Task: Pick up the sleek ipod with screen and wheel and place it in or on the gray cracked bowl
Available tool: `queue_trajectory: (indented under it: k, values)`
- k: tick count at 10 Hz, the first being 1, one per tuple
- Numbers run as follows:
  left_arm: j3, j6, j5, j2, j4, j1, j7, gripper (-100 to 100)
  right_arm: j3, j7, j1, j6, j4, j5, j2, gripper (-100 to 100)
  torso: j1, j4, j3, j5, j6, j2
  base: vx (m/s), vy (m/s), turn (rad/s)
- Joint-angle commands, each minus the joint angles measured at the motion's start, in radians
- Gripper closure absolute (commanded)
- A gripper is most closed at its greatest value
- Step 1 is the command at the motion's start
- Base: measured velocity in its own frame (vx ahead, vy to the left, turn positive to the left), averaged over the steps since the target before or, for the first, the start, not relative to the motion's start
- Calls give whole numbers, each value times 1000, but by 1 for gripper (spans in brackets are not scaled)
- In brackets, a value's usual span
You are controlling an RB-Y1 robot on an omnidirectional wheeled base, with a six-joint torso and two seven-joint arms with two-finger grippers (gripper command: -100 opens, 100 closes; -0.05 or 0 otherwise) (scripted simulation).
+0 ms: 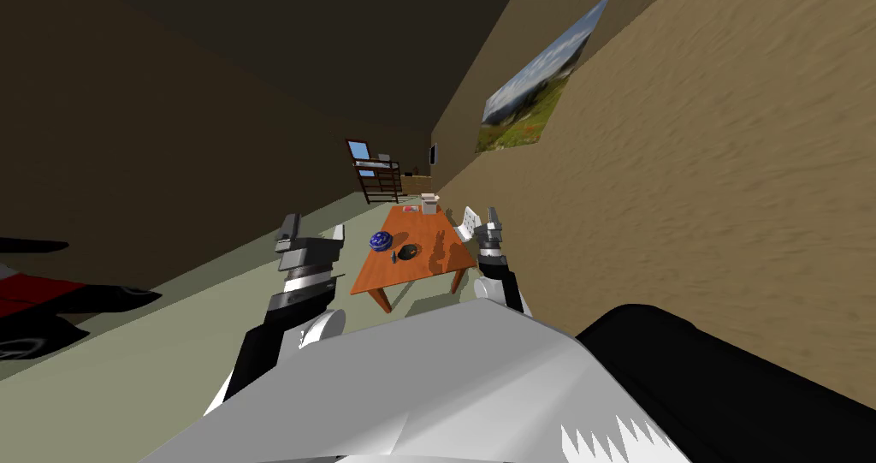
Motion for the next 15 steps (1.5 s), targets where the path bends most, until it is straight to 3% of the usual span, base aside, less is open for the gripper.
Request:
queue_trajectory:
  k: [1, 3, 6, 9, 10, 12, 13, 15]
  values:
    - [9, 15, 3, 34, 20, -10, 18, -100, 0, 0, 0, 0, 0, 0, 0, 0, 0, 0, 0, 0, 0, 0, 2, -4, -28]
    - [29, 50, 11, 72, 66, -35, 61, -100, 0, 0, 0, 0, 0, 0, 0, 0, 0, 0, 0, 0, 0, 0, 9, -15, -41]
    - [60, 103, 23, 98, 132, -72, 125, -100, 0, 0, 0, 0, 0, 0, 0, 0, -1, 0, -1, 0, 0, -1, 12, -22, -47]
    - [99, 168, 38, 115, 212, -117, 207, -100, 0, 0, 0, 0, 0, 0, 0, 0, -1, 0, -1, 0, 0, -1, 15, -22, -58]
    - [99, 168, 38, 115, 212, -117, 207, -100, 0, 0, 0, 0, 0, 0, 0, 0, -1, 0, -1, 0, 0, -1, 11, -15, -13]
    - [129, 218, 49, 123, 272, -150, 268, -100, 0, 0, 0, 0, 0, 0, 0, 0, -1, 0, 0, 0, 0, -1, 8, -17, -51]
    - [129, 218, 49, 123, 272, -150, 268, -100, 0, 0, 0, 0, 0, 0, 0, 0, -1, 0, -1, 0, 0, -1, 8, -12, -22]
    - [160, 271, 61, 128, 329, -187, 332, -100, 0, 0, 0, 0, 0, 0, 0, 0, -1, 0, -1, 0, 0, -1, 13, -17, -55]
